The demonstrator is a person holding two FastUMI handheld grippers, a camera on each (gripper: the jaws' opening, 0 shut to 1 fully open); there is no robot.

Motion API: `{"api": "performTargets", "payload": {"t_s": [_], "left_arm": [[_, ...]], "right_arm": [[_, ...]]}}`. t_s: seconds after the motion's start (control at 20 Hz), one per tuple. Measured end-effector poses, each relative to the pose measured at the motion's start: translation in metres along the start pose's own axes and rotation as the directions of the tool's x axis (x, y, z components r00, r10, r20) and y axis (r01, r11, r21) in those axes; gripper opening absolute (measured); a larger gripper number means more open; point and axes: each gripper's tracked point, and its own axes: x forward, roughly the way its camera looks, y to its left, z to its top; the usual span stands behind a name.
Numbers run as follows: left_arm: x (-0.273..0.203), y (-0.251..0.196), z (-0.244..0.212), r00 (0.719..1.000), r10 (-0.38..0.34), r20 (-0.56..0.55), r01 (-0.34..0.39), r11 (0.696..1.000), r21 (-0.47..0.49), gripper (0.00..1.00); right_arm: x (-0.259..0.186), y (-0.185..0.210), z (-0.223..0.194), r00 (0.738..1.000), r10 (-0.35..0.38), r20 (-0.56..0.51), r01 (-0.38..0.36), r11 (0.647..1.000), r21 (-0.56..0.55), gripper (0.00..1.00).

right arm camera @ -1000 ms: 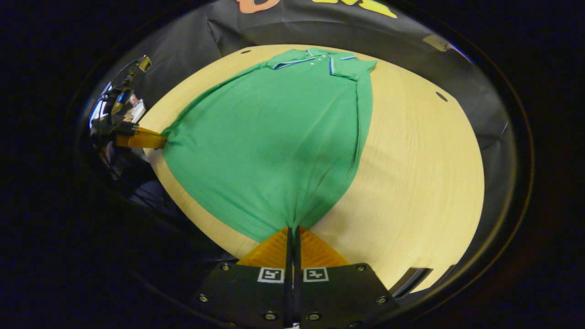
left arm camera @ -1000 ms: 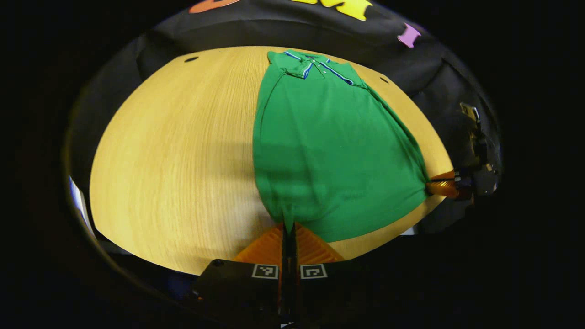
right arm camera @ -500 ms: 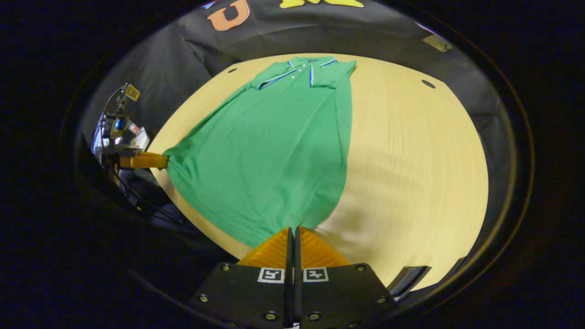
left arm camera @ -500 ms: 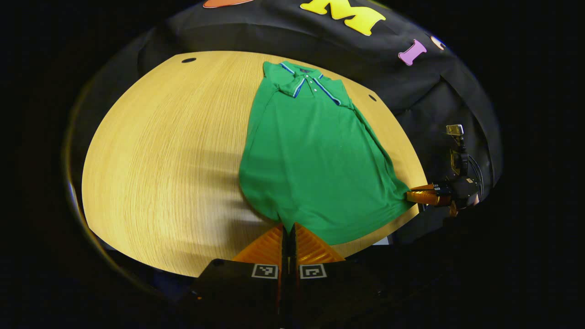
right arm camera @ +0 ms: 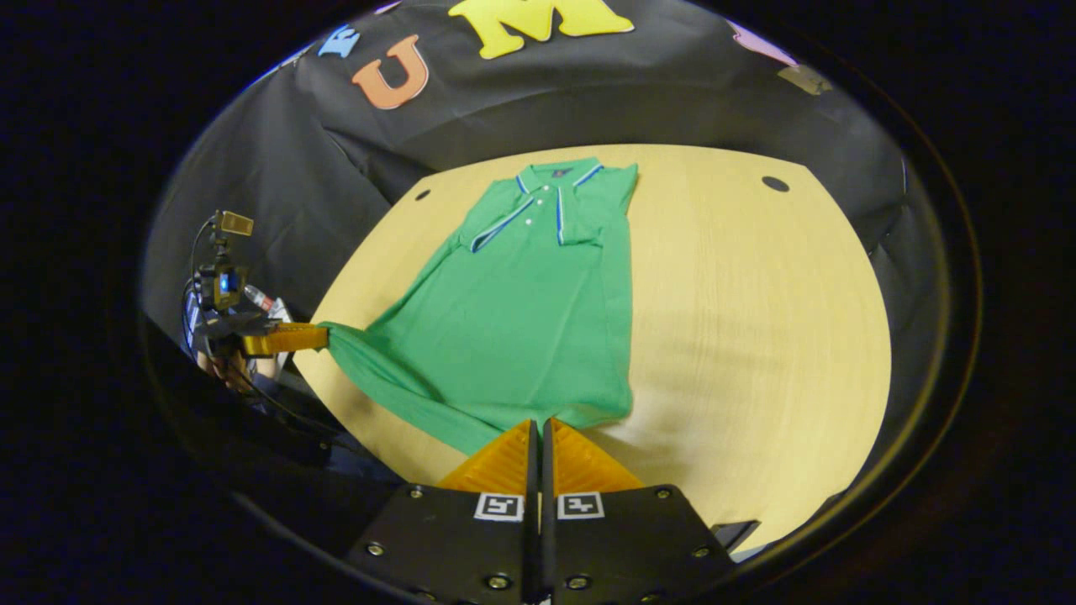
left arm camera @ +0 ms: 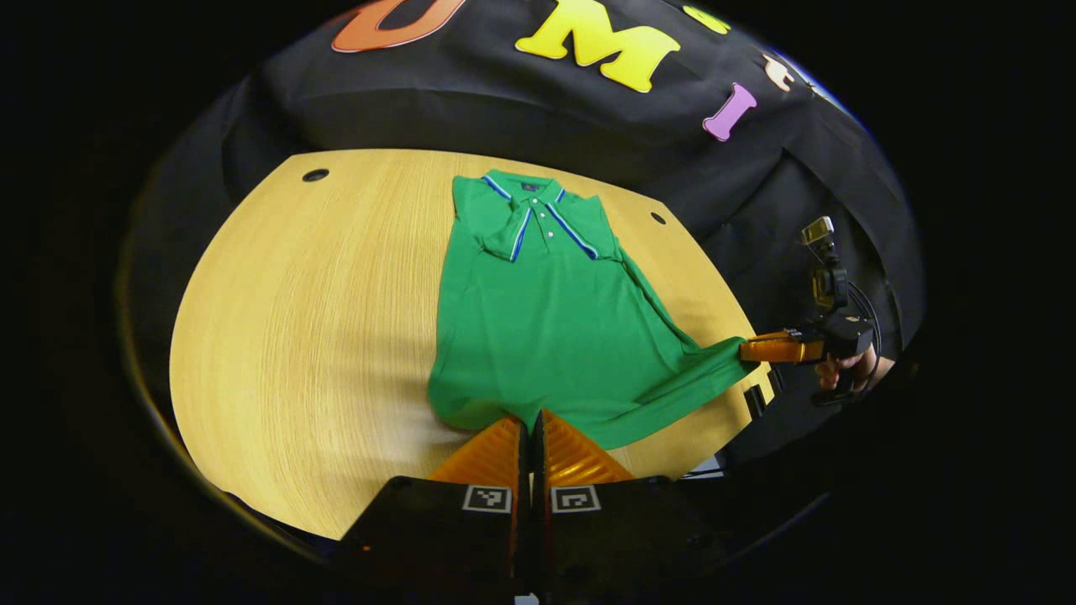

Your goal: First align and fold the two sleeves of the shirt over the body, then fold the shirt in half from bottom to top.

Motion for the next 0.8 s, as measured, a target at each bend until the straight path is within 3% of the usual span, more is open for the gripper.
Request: {"api": "performTargets", "payload": {"t_s": [0.4,0.8], "left_arm": [[-0.007,-0.01,0.097,0.989,-0.042,0.144,0.03,0.996,0.088,0.03],[0.002,-0.004,0.192,0.968,-0.049,0.247,-0.008,0.975,0.222,0.03]], "right_arm": [[-0.019,-0.004,0.095,0.992,0.005,0.125,0.0,0.999,-0.044,0.0],[-0.019,-0.006,0.174,0.98,-0.004,0.199,0.02,0.997,-0.078,0.0]]}}
